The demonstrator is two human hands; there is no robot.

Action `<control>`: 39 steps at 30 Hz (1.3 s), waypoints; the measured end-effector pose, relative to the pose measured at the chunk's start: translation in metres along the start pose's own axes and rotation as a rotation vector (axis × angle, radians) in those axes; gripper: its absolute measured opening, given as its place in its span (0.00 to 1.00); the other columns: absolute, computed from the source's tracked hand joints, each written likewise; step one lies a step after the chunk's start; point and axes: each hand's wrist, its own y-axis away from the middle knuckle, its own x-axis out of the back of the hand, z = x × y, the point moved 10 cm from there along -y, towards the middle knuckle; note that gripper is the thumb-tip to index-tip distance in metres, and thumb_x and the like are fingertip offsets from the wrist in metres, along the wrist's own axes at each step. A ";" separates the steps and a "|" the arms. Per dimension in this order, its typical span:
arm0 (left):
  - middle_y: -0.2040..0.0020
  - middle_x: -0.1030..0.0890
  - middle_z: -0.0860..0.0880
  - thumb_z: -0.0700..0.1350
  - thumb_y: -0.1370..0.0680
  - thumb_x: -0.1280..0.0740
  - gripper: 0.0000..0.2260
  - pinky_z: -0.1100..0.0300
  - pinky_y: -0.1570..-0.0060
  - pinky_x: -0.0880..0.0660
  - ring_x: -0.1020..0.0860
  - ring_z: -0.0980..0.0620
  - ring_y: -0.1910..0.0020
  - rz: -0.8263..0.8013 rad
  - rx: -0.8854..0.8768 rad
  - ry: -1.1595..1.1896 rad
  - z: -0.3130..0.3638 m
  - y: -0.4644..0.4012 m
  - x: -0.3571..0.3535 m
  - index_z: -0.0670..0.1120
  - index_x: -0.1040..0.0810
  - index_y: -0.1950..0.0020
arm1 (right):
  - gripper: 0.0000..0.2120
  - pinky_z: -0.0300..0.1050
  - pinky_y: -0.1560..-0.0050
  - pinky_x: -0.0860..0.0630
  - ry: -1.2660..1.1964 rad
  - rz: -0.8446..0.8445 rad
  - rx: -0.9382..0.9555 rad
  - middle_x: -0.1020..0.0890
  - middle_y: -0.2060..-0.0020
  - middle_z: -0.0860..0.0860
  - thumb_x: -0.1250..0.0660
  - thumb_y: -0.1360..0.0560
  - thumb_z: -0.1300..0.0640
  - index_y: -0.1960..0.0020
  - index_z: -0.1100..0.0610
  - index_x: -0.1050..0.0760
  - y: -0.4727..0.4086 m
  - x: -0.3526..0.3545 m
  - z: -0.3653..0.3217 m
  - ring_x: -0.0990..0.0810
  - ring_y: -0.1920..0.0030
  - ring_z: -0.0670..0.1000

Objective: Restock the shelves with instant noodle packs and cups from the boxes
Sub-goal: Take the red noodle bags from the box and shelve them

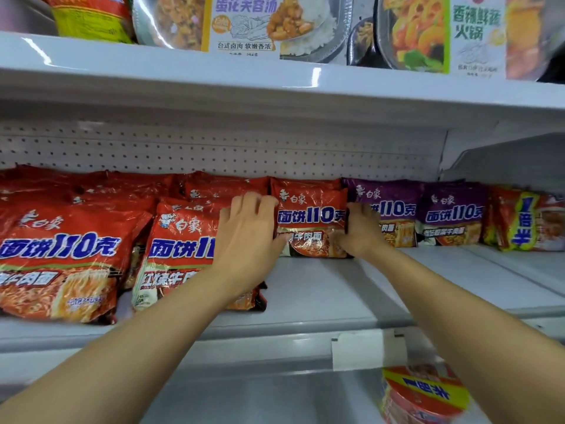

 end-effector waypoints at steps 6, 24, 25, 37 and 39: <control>0.32 0.34 0.46 0.54 0.23 0.35 0.26 0.51 0.36 0.39 0.36 0.45 0.34 -0.077 -0.088 0.065 0.028 0.013 -0.002 0.47 0.37 0.29 | 0.37 0.52 0.30 0.40 0.117 -0.045 -0.078 0.38 0.28 0.57 0.29 0.28 0.50 0.26 0.55 0.43 0.061 0.042 0.005 0.42 0.28 0.60; 0.33 0.32 0.45 0.55 0.23 0.34 0.26 0.50 0.37 0.35 0.34 0.44 0.34 -0.397 -0.396 0.352 0.149 0.167 -0.019 0.47 0.37 0.30 | 0.38 0.53 0.32 0.40 0.275 -0.095 -0.454 0.41 0.28 0.58 0.30 0.27 0.48 0.25 0.56 0.46 0.326 0.110 0.072 0.44 0.28 0.61; 0.33 0.32 0.45 0.54 0.23 0.34 0.26 0.50 0.38 0.35 0.34 0.43 0.34 -0.421 -0.420 0.357 0.158 0.177 -0.023 0.47 0.37 0.30 | 0.39 0.53 0.31 0.41 0.282 -0.102 -0.476 0.41 0.28 0.58 0.29 0.27 0.48 0.25 0.56 0.46 0.340 0.111 0.079 0.44 0.28 0.62; 0.32 0.32 0.46 0.55 0.24 0.34 0.27 0.50 0.38 0.36 0.33 0.44 0.33 -0.665 -0.613 0.404 0.277 0.286 -0.084 0.47 0.38 0.29 | 0.37 0.49 0.33 0.36 0.263 -0.115 -0.767 0.38 0.31 0.56 0.30 0.29 0.50 0.26 0.56 0.43 0.488 0.127 0.182 0.41 0.31 0.58; 0.31 0.32 0.46 0.56 0.23 0.35 0.27 0.50 0.37 0.36 0.33 0.44 0.33 -0.702 -0.635 0.407 0.301 0.301 -0.096 0.47 0.38 0.29 | 0.37 0.49 0.33 0.37 0.268 -0.126 -0.812 0.37 0.32 0.57 0.29 0.29 0.49 0.26 0.57 0.42 0.508 0.131 0.208 0.40 0.31 0.59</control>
